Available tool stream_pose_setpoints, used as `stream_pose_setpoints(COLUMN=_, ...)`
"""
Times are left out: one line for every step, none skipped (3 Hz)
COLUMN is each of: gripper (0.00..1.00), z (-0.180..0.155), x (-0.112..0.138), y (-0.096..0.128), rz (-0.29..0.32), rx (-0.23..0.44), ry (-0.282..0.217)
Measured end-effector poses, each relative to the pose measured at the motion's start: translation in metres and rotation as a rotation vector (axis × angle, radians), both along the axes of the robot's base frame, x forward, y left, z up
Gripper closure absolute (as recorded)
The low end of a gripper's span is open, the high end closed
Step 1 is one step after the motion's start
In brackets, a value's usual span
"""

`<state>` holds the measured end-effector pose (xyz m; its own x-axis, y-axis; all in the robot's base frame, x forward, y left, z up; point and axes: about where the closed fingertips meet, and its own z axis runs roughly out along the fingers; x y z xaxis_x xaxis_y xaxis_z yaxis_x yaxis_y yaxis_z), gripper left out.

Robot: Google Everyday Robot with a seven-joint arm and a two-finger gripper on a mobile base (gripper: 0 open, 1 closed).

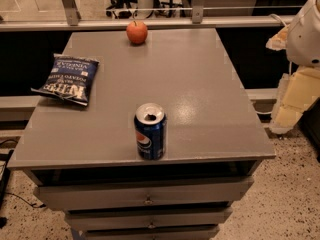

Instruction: Move pepsi can near apple

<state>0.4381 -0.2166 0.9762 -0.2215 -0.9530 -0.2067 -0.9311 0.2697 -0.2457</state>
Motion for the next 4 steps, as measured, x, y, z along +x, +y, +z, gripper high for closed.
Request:
stream_pose_setpoints(gripper=0.00, z=0.000, x=0.000, y=0.000, rz=0.000, rx=0.000, ry=0.000)
stream_pose_setpoints(gripper=0.00, z=-0.011, x=0.002, y=0.017, rz=0.036, rx=0.055, ry=0.009)
stream_pose_setpoints(gripper=0.00, z=-0.032, x=0.006, y=0.075, rz=0.135, rx=0.230, ry=0.024)
stream_pose_setpoints(gripper=0.00, z=-0.046, x=0.007, y=0.127, rz=0.204, rx=0.403, ry=0.051)
